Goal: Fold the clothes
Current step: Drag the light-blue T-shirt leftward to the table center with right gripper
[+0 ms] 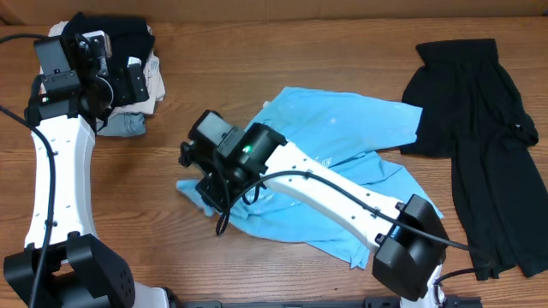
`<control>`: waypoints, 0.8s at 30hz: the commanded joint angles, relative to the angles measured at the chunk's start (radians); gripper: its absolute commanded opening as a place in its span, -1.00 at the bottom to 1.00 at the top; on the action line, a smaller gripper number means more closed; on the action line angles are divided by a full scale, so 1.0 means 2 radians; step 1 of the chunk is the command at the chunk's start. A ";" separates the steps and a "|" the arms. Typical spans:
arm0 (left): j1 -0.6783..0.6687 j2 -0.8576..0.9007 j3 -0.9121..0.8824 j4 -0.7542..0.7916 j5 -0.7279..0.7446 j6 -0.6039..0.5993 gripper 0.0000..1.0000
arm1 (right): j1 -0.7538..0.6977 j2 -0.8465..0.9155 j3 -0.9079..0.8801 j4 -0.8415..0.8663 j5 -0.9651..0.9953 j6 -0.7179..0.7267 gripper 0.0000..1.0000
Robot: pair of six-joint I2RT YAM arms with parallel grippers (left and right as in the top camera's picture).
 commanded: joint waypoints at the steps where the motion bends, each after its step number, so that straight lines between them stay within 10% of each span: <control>1: 0.002 0.003 0.014 0.001 -0.007 0.016 1.00 | -0.024 -0.047 0.015 -0.004 -0.005 -0.006 -0.47; 11: -0.072 0.006 0.014 0.016 0.076 0.084 1.00 | -0.222 -0.115 0.015 -0.012 0.044 0.057 0.14; 24: -0.283 0.095 0.014 0.053 -0.005 0.199 1.00 | -0.439 -0.109 0.015 -0.002 0.044 0.060 0.25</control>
